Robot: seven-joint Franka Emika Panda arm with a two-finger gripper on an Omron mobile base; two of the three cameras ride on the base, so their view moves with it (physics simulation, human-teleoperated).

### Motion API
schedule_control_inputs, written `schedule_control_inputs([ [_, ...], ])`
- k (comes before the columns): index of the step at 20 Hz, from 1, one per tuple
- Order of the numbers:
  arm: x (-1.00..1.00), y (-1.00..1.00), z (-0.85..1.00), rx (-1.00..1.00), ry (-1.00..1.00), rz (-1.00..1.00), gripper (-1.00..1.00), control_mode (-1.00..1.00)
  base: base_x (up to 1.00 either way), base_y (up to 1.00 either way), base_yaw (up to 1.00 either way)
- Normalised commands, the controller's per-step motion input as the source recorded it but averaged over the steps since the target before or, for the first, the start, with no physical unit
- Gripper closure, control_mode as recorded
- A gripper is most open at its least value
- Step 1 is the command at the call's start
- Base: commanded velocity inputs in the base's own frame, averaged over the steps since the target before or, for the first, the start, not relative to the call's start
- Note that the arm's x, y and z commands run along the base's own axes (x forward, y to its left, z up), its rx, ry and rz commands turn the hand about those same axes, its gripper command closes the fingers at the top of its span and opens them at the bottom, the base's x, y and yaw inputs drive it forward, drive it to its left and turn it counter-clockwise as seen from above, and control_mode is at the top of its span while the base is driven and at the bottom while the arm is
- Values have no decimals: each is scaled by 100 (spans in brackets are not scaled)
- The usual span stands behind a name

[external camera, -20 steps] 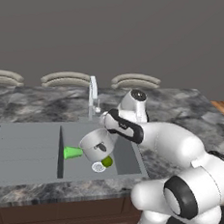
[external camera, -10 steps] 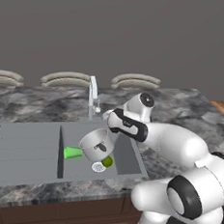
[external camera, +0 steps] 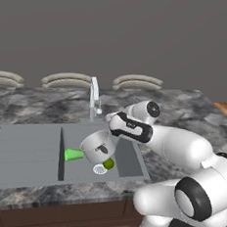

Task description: Pick the cup and saucepan and place them in the sink. Then turn on the water.

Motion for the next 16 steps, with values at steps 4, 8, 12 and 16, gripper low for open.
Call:
schedule_control_inputs([
  [4, 5, -12, 0, 1, -20, 0, -100, -100, 0, 0, 0],
  [8, 6, -18, 0, 3, -16, 1, -100, -100, 0, 0, 0],
  [12, 4, -8, 0, 1, -13, 2, -100, -100, 0, 0, 0],
  [16, 4, 0, 0, 0, -6, 0, -100, -100, 0, 0, 0],
])
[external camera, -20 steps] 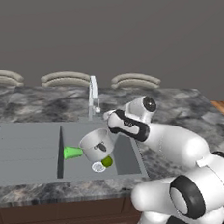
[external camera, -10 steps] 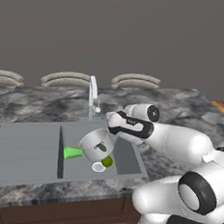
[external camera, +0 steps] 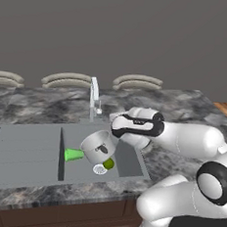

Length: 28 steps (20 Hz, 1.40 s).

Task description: Pick the cup and saucepan and place them in the sink. Then turn on the water.

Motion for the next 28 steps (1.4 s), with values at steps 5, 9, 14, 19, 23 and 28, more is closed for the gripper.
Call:
schedule_control_inputs([
  [5, 1, 0, 0, 0, -2, 0, -100, -100, 0, 0, 0],
  [9, 0, 0, 0, 0, 0, 0, -100, -100, 0, 0, 0],
  [14, 0, 0, 0, 0, 0, 0, -100, -100, 0, 0, 0],
  [19, 0, 0, 0, 0, 0, 1, -100, -100, 0, 0, 0],
  [23, 0, 0, 3, 0, 0, 0, -100, -100, 0, 0, 0],
  [28, 0, 0, 1, 0, 0, 0, -100, -100, 0, 0, 0],
])
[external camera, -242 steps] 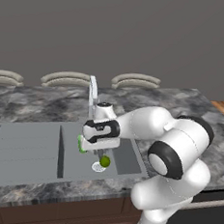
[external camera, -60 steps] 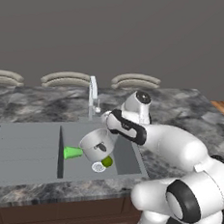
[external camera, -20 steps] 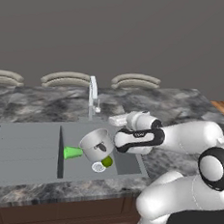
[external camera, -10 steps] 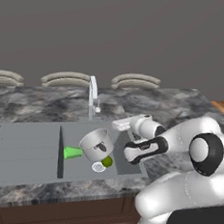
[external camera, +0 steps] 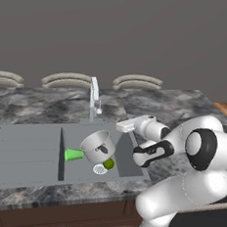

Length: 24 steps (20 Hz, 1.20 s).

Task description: Pick the cup and saucepan and place them in the sink. Then turn on the water.

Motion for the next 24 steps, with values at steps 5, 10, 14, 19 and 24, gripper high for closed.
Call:
schedule_control_inputs([
  [5, 0, 0, 0, 0, 0, 0, -100, -100, 0, 0, 0],
  [10, 0, 0, 0, 0, 0, 0, -100, -100, 0, 0, 0],
  [14, 0, 0, 0, 0, 0, 0, -100, -100, 0, 0, 0],
  [19, 0, 0, 0, 0, 0, 0, -100, -100, 0, 0, 0],
  [24, 2, 0, 0, 0, 0, 0, -100, -100, 0, 0, 0],
])
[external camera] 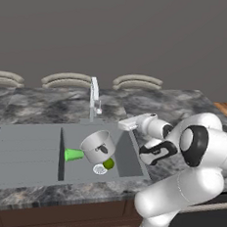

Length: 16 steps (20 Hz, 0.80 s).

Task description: Pick the cup and saucepan and place them in the sink. Then turn on the water.

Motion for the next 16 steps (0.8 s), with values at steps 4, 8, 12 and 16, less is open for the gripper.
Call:
schedule_control_inputs([
  [4, 13, 0, 0, 0, 0, 0, -100, -100, 0, 0, 0],
  [8, 21, 1, 0, 0, 0, 0, -100, -100, 0, 0, 0],
  [12, 23, 0, 0, 0, 0, 0, -100, -100, 0, 0, 0],
  [16, 22, 6, 0, 0, 0, 0, -100, -100, 0, 0, 0],
])
